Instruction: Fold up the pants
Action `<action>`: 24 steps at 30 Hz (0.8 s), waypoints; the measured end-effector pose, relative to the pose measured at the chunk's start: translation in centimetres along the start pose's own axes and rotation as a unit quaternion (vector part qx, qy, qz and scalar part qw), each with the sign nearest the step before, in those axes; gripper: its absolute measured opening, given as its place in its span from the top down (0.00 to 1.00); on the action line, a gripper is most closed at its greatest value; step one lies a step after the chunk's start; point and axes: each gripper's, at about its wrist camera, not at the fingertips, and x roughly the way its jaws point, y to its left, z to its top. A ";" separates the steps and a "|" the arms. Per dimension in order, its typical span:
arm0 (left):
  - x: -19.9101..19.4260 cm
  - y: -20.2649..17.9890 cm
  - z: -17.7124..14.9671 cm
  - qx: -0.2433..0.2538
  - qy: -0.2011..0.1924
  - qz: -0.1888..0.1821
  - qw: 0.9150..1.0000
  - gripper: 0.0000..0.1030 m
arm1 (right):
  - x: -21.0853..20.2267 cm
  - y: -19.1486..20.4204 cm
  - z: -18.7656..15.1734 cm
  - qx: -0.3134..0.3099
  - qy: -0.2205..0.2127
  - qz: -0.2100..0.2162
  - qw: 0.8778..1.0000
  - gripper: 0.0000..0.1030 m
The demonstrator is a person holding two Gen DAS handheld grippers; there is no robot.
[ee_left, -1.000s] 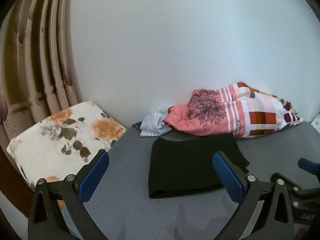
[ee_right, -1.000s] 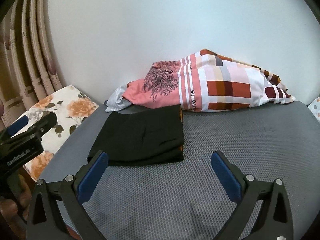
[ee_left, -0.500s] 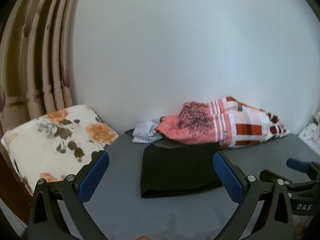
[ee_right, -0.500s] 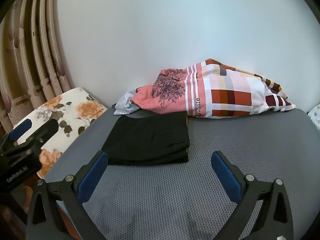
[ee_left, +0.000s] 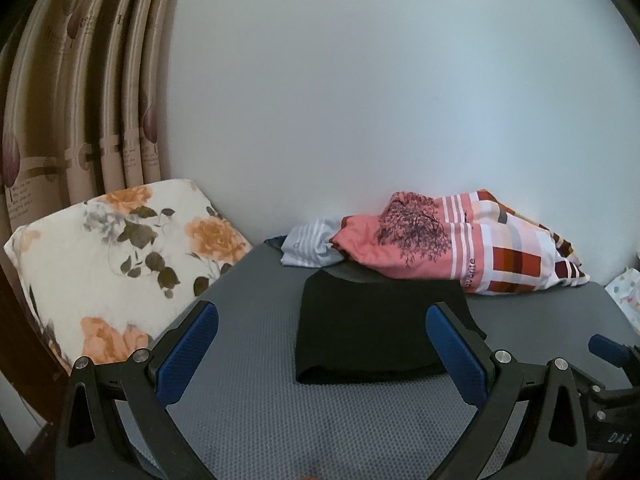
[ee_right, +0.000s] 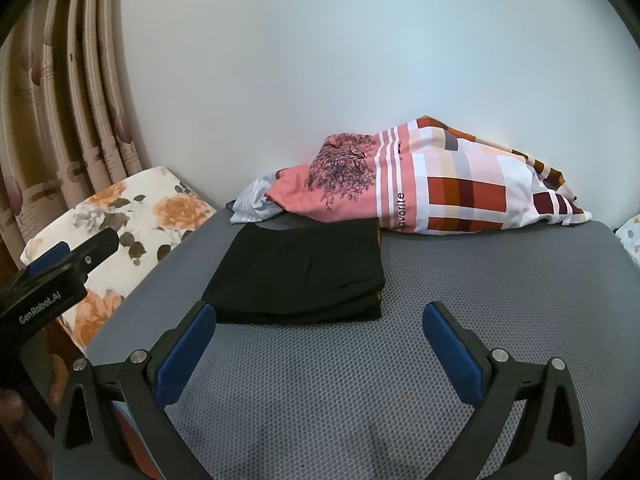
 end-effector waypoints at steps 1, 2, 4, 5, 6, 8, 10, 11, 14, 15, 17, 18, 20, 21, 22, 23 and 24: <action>-0.1 -0.1 0.0 0.003 -0.003 0.003 1.000 0.00 | 0.0 -0.1 0.0 0.002 0.001 0.000 1.000 0.00; -0.1 -0.2 0.0 0.007 -0.005 0.003 1.000 0.00 | 0.0 -0.1 0.0 0.001 0.000 0.001 1.000 0.00; -0.3 -0.7 0.0 0.017 -0.010 0.003 1.000 0.00 | 0.0 -0.1 0.0 0.002 0.000 0.002 1.000 0.00; -0.4 -0.8 0.0 0.020 -0.011 0.002 1.000 0.00 | 0.0 -0.2 0.1 0.002 0.000 0.003 1.000 0.00; -0.5 -1.1 0.0 0.024 -0.012 0.000 1.000 0.00 | 0.0 -0.1 0.0 0.001 -0.001 0.003 1.000 0.00; -0.7 -1.6 0.0 0.032 -0.017 -0.005 0.999 0.00 | -0.2 0.0 0.0 -0.001 -0.004 0.001 1.000 0.00; -1.2 -1.8 0.1 0.033 -0.022 -0.010 0.999 0.00 | -0.3 0.0 0.0 -0.003 -0.004 -0.001 1.000 0.00; -1.3 -1.9 0.1 0.031 -0.021 -0.015 0.999 0.00 | -0.3 0.0 0.0 -0.004 -0.005 -0.004 1.000 0.00; -1.6 -2.0 0.2 0.024 -0.021 -0.030 0.999 0.00 | -0.4 -0.1 0.0 -0.001 -0.004 -0.003 1.000 0.00; -1.7 -1.9 0.2 0.020 -0.019 -0.036 0.999 0.00 | -0.4 -0.1 0.0 0.000 -0.004 -0.004 1.000 0.00; -1.7 -1.9 0.3 0.015 -0.019 -0.046 0.999 0.00 | -0.5 -0.2 0.1 0.002 -0.005 -0.004 1.000 0.00; -1.7 -1.9 0.3 0.013 -0.016 -0.050 0.999 0.00 | -0.5 -0.2 0.1 0.001 -0.005 -0.004 1.000 0.00; -1.6 -2.1 0.3 0.012 -0.009 -0.055 0.998 0.00 | -0.6 -0.2 0.1 0.002 -0.005 -0.005 1.000 0.00; -1.5 -2.3 0.3 0.015 -0.008 -0.056 0.998 0.00 | -0.6 -0.2 0.1 0.002 -0.005 -0.004 1.000 0.00; -1.6 -2.5 0.2 0.019 -0.009 -0.054 0.998 0.00 | -0.6 -0.2 0.1 0.001 -0.005 -0.004 1.000 0.00; -1.6 -2.5 0.2 0.023 -0.010 -0.053 0.998 0.00 | -0.6 -0.2 0.1 0.001 -0.005 -0.005 1.000 0.00; -1.7 -2.8 0.2 0.032 -0.011 -0.052 0.998 0.00 | -0.6 -0.2 0.1 0.001 -0.005 -0.005 1.000 0.00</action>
